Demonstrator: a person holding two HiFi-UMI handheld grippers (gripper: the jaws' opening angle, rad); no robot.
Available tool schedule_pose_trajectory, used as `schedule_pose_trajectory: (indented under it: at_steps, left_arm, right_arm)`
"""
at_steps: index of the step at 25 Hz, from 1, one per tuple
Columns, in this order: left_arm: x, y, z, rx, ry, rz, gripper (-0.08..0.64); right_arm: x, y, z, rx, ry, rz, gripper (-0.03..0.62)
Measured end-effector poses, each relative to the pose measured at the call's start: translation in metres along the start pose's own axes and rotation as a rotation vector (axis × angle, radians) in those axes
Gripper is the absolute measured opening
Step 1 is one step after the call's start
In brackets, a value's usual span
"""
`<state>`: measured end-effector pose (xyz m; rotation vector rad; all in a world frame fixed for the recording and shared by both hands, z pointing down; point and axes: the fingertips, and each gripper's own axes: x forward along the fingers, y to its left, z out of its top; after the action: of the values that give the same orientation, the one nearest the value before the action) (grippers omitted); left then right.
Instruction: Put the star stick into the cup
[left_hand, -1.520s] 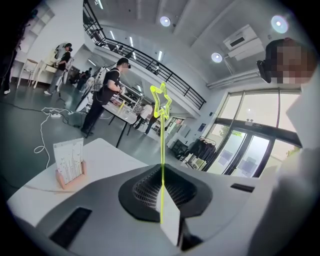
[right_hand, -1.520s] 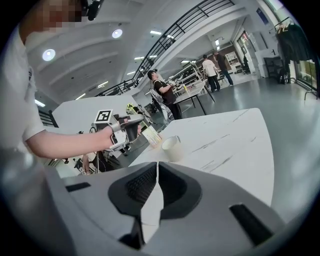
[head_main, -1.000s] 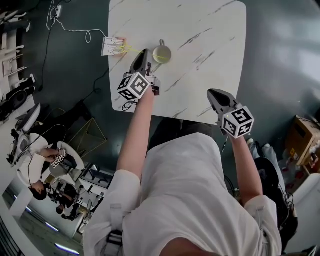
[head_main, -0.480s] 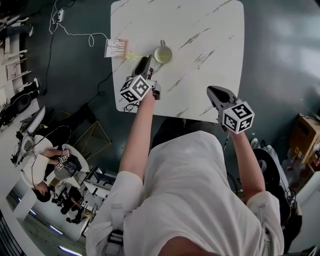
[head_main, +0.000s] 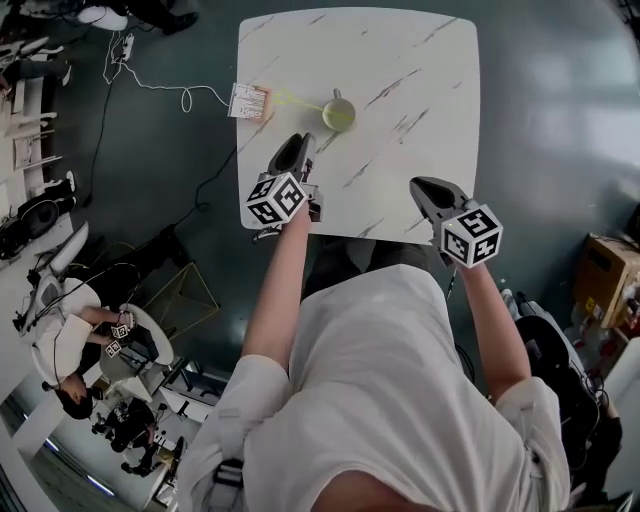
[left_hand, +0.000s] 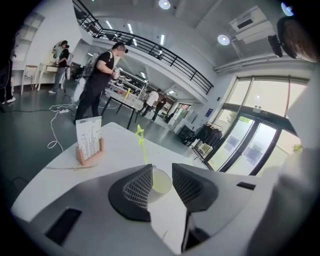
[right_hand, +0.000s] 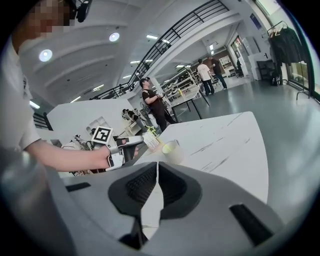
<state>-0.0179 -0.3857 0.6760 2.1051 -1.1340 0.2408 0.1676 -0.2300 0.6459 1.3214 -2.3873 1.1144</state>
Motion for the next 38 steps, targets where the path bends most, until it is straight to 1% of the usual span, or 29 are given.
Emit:
schedule_pose_trajectory:
  at_steps: [2, 5, 9, 12, 16, 20, 23, 26, 29, 32, 35, 38]
  left_arm:
    - [-0.016, -0.010, 0.007, 0.043, 0.000, -0.036, 0.100]
    - [-0.048, -0.021, 0.013, 0.117, 0.023, -0.078, 0.032]
    - [-0.094, -0.034, 0.022, 0.223, 0.024, -0.137, 0.023]
    - [-0.130, -0.031, 0.030, 0.272, 0.011, -0.163, 0.018]
    - [-0.180, -0.012, 0.028, 0.283, 0.032, -0.192, 0.014]
    - [-0.228, 0.006, 0.022, 0.276, 0.088, -0.272, 0.014]
    - [-0.256, 0.011, 0.020, 0.316, 0.113, -0.320, 0.012]
    - [-0.276, 0.006, 0.014, 0.353, 0.136, -0.382, 0.014]
    - [-0.299, -0.003, 0.007, 0.359, 0.141, -0.437, 0.014]
    - [-0.314, -0.013, 0.004, 0.360, 0.138, -0.482, 0.014]
    - [-0.319, -0.027, -0.002, 0.386, 0.134, -0.512, 0.014]
    - [-0.325, -0.040, -0.011, 0.394, 0.123, -0.515, 0.014]
  right_arm:
    - [-0.002, 0.015, 0.004, -0.016, -0.014, -0.019, 0.031]
    - [-0.003, 0.047, 0.002, -0.038, -0.030, -0.041, 0.031]
    - [-0.002, 0.091, -0.008, -0.091, -0.021, -0.070, 0.031]
    - [-0.002, 0.123, -0.012, -0.128, -0.034, -0.095, 0.031]
    - [-0.006, 0.157, -0.017, -0.124, -0.084, -0.142, 0.031]
    - [-0.012, 0.188, -0.021, -0.120, -0.138, -0.196, 0.031]
    - [-0.020, 0.208, -0.019, -0.133, -0.194, -0.235, 0.030]
    - [-0.034, 0.226, -0.017, -0.151, -0.262, -0.282, 0.031]
    - [-0.050, 0.251, -0.018, -0.167, -0.312, -0.301, 0.031]
    - [-0.068, 0.270, -0.017, -0.154, -0.363, -0.312, 0.030]
    - [-0.091, 0.277, -0.017, -0.141, -0.408, -0.319, 0.029]
    - [-0.111, 0.274, -0.021, -0.155, -0.421, -0.324, 0.029]
